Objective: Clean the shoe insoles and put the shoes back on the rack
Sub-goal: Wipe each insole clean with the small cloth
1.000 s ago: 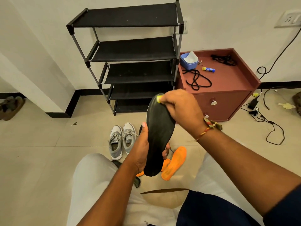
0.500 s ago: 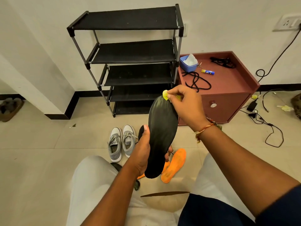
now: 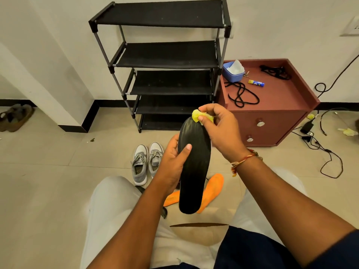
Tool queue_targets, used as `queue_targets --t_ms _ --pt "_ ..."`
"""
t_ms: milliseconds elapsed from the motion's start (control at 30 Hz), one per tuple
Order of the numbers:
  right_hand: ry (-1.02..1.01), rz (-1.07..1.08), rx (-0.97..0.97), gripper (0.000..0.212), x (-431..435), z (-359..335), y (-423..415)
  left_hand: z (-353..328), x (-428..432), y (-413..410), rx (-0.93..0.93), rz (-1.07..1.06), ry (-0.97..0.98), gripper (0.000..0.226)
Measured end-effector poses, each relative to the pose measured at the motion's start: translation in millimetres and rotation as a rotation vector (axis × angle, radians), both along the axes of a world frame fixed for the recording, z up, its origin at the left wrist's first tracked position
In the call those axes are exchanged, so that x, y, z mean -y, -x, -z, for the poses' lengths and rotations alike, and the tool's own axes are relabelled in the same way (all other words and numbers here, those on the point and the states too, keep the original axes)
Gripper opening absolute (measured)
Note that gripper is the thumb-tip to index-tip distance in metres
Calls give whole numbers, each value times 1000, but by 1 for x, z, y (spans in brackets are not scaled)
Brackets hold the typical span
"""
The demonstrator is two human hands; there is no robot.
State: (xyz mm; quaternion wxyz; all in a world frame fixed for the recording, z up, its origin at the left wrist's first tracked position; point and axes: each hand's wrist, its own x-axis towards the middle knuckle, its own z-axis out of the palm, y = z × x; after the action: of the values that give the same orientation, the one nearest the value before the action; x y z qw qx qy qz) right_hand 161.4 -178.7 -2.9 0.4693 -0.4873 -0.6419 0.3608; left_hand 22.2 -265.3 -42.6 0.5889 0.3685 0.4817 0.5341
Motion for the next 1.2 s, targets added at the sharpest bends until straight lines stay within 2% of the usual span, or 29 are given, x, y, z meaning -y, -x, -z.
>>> queue_targets --t_ms 200,333,433,500,667,933,1100,1200 --pt "-343 26 434 20 14 7 13 4 0 5 32 -5 11 36" --pt "-463 -113 554 19 43 16 22 1 2 7 105 36 -19 35" --pt "-470 -248 602 19 55 22 21 -1 2 8 123 92 -47 46" --pt "-482 -241 659 20 44 20 15 -1 2 8 150 110 -45 51" --pt "-448 -40 640 16 7 -6 7 3 3 8 133 107 -19 53" --pt "-487 -272 660 15 45 6 20 0 4 10 189 87 -17 40" --pt "-418 3 622 14 12 -3 9 1 5 9 154 78 -5 54" --pt "-416 -16 603 13 21 -3 12 0 6 10 179 57 -2 52"
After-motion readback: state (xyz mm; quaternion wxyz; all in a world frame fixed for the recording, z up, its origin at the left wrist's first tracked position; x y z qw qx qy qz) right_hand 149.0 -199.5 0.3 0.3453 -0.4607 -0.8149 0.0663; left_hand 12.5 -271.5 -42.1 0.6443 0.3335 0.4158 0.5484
